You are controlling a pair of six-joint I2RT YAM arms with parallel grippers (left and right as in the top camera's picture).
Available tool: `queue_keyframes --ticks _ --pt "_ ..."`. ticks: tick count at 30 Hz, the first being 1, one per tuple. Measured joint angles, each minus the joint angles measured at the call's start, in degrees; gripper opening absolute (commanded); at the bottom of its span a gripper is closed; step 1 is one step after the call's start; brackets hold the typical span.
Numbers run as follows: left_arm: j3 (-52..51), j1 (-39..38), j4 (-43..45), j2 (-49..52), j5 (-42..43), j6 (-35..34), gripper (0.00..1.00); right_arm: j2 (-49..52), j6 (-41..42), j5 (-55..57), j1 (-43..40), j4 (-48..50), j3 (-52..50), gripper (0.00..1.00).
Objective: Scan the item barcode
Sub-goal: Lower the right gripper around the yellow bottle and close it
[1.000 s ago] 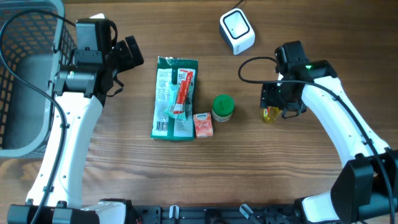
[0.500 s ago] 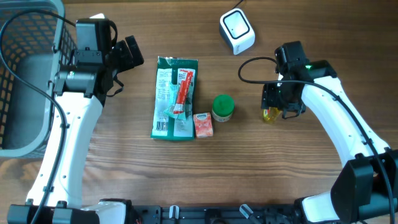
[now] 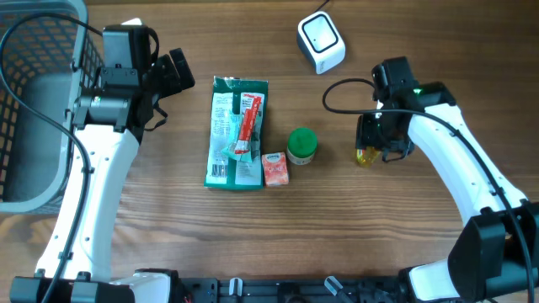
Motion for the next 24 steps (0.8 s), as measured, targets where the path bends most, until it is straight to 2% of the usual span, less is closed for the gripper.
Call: queue_keyframes --ticks 7,24 --pt "0.0 0.0 0.0 0.0 0.0 0.0 1.0 0.0 0.0 0.0 0.0 3.1 -1.6 0.62" --pt "0.0 0.0 0.0 0.0 0.0 0.0 1.0 0.0 0.0 -0.4 0.0 2.2 -1.5 0.57"
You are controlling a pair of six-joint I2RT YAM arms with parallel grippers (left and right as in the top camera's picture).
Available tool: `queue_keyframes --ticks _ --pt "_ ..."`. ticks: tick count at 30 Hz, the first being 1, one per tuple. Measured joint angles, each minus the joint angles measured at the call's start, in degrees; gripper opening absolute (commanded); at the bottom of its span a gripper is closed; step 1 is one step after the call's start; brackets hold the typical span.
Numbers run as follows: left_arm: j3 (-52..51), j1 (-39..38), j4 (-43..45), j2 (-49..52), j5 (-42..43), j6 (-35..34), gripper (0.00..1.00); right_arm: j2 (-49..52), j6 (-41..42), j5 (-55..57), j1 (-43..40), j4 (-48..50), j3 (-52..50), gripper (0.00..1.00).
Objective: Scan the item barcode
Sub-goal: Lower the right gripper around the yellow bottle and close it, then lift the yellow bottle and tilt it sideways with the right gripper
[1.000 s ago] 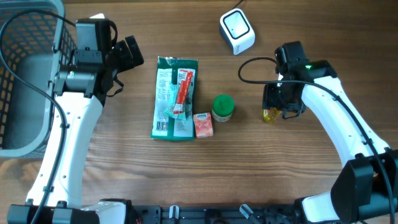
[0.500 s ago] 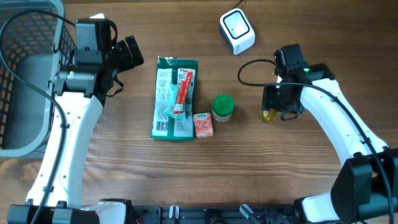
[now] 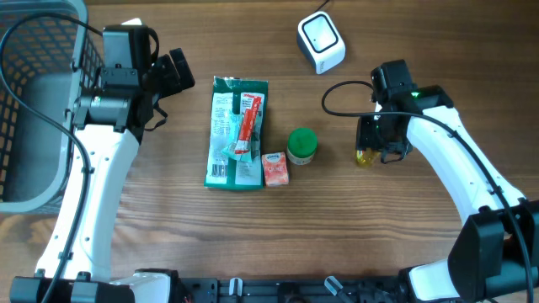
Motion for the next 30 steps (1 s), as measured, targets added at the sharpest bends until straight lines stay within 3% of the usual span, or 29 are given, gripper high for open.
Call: queue_keyframes --ticks 14,21,30 --pt "0.0 0.0 0.0 0.0 0.0 0.0 1.0 0.0 0.0 0.0 0.0 -1.0 1.2 0.53" --pt "0.0 0.0 0.0 0.0 0.0 0.0 1.0 0.0 0.1 0.0 0.0 -1.2 1.2 0.36" --pt "0.0 0.0 0.0 0.0 0.0 0.0 1.0 -0.2 -1.9 -7.0 0.0 -3.4 3.6 0.3"
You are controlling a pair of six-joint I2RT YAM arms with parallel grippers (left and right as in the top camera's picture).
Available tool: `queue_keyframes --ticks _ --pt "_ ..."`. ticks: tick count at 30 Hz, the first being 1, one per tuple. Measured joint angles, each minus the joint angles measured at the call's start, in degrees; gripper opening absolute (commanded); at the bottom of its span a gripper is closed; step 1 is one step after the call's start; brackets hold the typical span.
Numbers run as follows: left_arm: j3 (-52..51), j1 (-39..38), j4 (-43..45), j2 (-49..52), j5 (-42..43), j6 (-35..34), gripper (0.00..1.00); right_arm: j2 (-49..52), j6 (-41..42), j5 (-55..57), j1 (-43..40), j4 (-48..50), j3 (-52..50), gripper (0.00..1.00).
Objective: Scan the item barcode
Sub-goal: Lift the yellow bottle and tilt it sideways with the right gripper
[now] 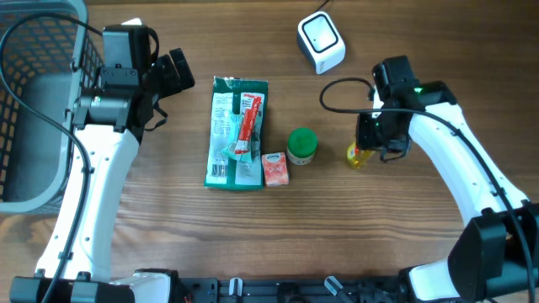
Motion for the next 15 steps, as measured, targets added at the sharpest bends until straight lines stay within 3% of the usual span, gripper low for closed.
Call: queue_keyframes --ticks 9,15 --pt "0.0 0.0 0.0 0.0 0.0 0.0 1.0 -10.9 -5.0 -27.5 -0.2 3.7 5.2 0.17" --pt "0.0 0.0 0.0 0.0 0.0 0.0 1.0 -12.5 -5.7 -40.7 -0.5 3.9 5.5 0.15"
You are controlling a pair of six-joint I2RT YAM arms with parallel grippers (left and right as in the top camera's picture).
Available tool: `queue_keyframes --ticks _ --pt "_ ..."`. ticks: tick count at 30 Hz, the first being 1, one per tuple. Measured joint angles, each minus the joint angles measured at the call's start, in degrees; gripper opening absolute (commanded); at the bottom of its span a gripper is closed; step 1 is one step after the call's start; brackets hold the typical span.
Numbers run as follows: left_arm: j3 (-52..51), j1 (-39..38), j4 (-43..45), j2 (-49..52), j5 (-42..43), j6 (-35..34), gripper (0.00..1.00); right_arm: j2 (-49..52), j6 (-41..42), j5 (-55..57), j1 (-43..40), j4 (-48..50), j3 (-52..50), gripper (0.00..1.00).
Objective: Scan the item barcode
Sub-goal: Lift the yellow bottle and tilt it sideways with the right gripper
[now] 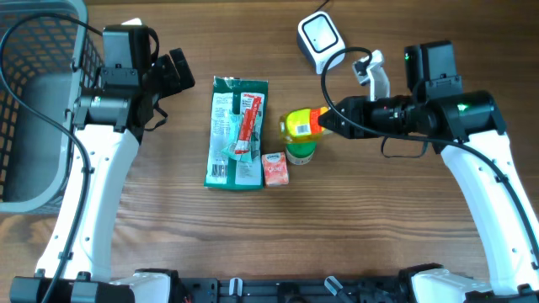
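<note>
A small yellow bottle with a green label and an orange cap [301,124] hangs in the air over the table's middle, lying sideways, with my right gripper [323,120] shut on its cap end. The white barcode scanner [319,39] stands at the back, a little beyond and to the right of the bottle. My left gripper [178,71] rests at the left by the basket, its jaws spread with nothing between them.
A green flat packet with a red tube on it [237,130], a small orange carton [275,168] and a green-lidded jar [301,152] lie at the middle. The jar sits just under the held bottle. A grey wire basket [38,93] fills the left edge.
My right gripper, which was low at the right with the yellow bottle just off the table, has swung left and turned level. The bottle now hangs sideways above the green jar.
At first my right gripper stood down over the yellow bottle at the right of the table, and stayed there a moment later. Then the bottle was lifted slightly. Now it is held in the air near the scanner. The left arm never moved.
</note>
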Motion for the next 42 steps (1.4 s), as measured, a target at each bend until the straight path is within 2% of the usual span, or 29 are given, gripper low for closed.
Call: queue_keyframes --ticks 11,15,21,42 --pt "0.0 0.0 0.0 0.0 0.0 0.0 1.0 0.0 -0.1 -9.4 -0.1 1.1 -0.5 0.13" --pt "0.0 0.0 0.0 0.0 0.0 0.0 1.0 0.0 -0.1 -11.6 -0.1 1.9 -3.1 0.09" --pt "0.0 0.0 0.0 0.0 0.0 0.0 1.0 0.0 -1.6 -14.6 -0.1 4.9 -7.6 0.09" --pt "0.0 0.0 0.0 0.0 0.0 0.0 1.0 0.0 -3.7 -15.9 -0.3 6.9 -11.0 0.09"
